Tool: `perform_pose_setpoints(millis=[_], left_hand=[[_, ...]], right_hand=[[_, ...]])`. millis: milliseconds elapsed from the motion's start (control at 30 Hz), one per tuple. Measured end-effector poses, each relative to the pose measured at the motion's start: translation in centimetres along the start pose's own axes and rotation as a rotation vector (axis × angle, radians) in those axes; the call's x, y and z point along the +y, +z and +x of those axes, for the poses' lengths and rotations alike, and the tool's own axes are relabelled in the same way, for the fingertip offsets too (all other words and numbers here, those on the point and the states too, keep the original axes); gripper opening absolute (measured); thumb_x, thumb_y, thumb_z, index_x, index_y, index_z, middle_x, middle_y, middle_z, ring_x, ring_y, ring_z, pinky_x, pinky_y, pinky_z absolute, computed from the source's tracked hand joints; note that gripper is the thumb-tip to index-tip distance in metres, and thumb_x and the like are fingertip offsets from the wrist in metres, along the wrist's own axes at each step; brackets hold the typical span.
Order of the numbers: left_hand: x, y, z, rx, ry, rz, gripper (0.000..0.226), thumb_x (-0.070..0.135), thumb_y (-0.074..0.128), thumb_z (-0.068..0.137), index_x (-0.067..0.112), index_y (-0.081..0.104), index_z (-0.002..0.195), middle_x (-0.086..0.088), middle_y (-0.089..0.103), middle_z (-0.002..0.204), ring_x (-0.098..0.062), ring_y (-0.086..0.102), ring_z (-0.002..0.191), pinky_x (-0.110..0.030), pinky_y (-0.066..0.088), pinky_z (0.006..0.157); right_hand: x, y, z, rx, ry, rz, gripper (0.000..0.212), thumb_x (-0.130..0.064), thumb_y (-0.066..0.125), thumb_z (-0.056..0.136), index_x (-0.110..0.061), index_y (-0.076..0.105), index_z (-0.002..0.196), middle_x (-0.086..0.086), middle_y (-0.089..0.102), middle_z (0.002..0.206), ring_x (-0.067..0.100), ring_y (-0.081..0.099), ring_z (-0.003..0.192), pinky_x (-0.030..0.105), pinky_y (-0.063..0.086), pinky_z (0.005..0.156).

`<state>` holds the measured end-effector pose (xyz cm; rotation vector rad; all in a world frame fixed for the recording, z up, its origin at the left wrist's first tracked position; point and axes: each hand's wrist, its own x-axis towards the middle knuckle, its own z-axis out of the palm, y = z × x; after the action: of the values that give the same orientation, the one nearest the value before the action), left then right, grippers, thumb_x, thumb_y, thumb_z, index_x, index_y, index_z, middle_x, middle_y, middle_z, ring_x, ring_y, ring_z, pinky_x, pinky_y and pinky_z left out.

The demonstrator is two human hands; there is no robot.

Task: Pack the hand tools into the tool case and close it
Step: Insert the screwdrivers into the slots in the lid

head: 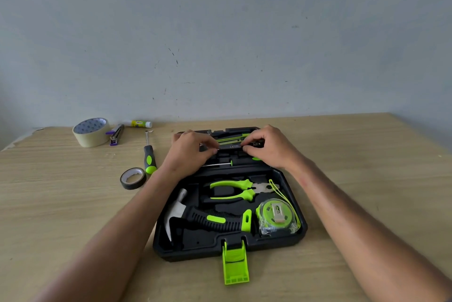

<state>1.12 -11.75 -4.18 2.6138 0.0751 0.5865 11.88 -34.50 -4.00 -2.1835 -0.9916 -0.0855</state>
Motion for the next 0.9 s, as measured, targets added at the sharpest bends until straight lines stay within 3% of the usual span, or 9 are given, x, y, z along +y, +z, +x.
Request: perform_pose_setpoints(millis=[100, 200, 333, 433, 500, 567, 733, 900], left_hand=[[-0.1, 0.1, 0.1, -0.005, -0.014, -0.012, 0.009, 0.033, 0.074, 0.086, 0.04, 0.077, 0.09, 0.032, 0.063, 0.076, -0.002, 0.057, 0.095, -0.04, 0.033, 0.101], [-0.1, 0.1, 0.1, -0.027, -0.025, -0.017, 0.013, 0.031, 0.074, 0.085, 0.042, 0.077, 0.09, 0.028, 0.068, 0.082, -0.005, 0.061, 0.101, -0.041, 0.034, 0.103], [-0.3, 0.1, 0.0, -0.066, -0.02, -0.015, 0.017, 0.028, 0.072, 0.087, 0.045, 0.077, 0.09, 0.023, 0.072, 0.089, -0.007, 0.06, 0.104, -0.042, 0.031, 0.102], [-0.3, 0.1, 0.0, -0.086, -0.018, -0.014, 0.019, 0.028, 0.069, 0.09, 0.045, 0.076, 0.093, 0.024, 0.069, 0.09, -0.008, 0.057, 0.106, -0.039, 0.026, 0.097], [-0.2, 0.1, 0.1, -0.092, -0.011, -0.01, 0.018, 0.03, 0.069, 0.091, 0.047, 0.076, 0.094, 0.026, 0.066, 0.086, -0.01, 0.056, 0.106, -0.039, 0.026, 0.097], [-0.1, 0.1, 0.0, -0.098, -0.002, -0.007, 0.018, 0.032, 0.069, 0.091, 0.048, 0.076, 0.095, 0.028, 0.062, 0.082, -0.012, 0.056, 0.103, -0.041, 0.027, 0.098], [-0.1, 0.1, -0.1, -0.11, 0.004, -0.006, 0.02, 0.033, 0.067, 0.092, 0.052, 0.073, 0.095, 0.027, 0.065, 0.083, -0.012, 0.056, 0.101, -0.041, 0.027, 0.096], [0.1, 0.0, -0.2, -0.097, 0.004, -0.019, 0.02, 0.031, 0.069, 0.091, 0.05, 0.073, 0.094, 0.038, 0.058, 0.07, -0.01, 0.055, 0.099, -0.042, 0.028, 0.1]], right_hand=[[0.2, -0.3, 0.2, -0.011, -0.028, -0.012, 0.013, -0.019, 0.078, 0.086, -0.018, 0.083, 0.098, -0.009, 0.079, 0.098, -0.006, 0.067, 0.089, 0.006, 0.046, 0.081], [0.2, -0.7, 0.4, -0.047, -0.032, -0.027, 0.014, -0.018, 0.079, 0.087, -0.019, 0.083, 0.1, -0.007, 0.079, 0.104, 0.0, 0.067, 0.096, 0.004, 0.042, 0.084], [0.3, -1.2, 0.5, -0.107, -0.016, -0.022, 0.014, -0.015, 0.077, 0.088, -0.02, 0.083, 0.1, -0.008, 0.077, 0.109, 0.004, 0.068, 0.104, 0.018, 0.045, 0.094], [0.3, -1.7, 0.4, -0.107, 0.052, 0.034, 0.013, -0.015, 0.073, 0.091, -0.02, 0.082, 0.1, -0.007, 0.076, 0.108, -0.001, 0.064, 0.094, 0.007, 0.04, 0.082], [0.9, -1.9, 0.3, -0.028, 0.153, 0.118, 0.011, -0.021, 0.073, 0.092, -0.025, 0.081, 0.099, -0.005, 0.073, 0.095, 0.003, 0.057, 0.075, 0.015, 0.042, 0.071], [1.8, -2.0, 0.3, 0.072, 0.263, 0.196, 0.008, -0.026, 0.076, 0.09, -0.027, 0.08, 0.097, -0.005, 0.071, 0.088, 0.009, 0.052, 0.068, 0.024, 0.044, 0.069], [2.8, -1.8, 0.2, 0.084, 0.425, 0.415, 0.019, -0.022, 0.083, 0.084, -0.015, 0.077, 0.099, -0.003, 0.068, 0.087, 0.01, 0.06, 0.082, 0.023, 0.047, 0.077], [3.0, -1.8, 0.3, 0.026, 0.498, 0.512, 0.017, -0.018, 0.083, 0.084, -0.017, 0.076, 0.099, 0.013, 0.074, 0.111, 0.017, 0.066, 0.095, 0.027, 0.049, 0.074]])
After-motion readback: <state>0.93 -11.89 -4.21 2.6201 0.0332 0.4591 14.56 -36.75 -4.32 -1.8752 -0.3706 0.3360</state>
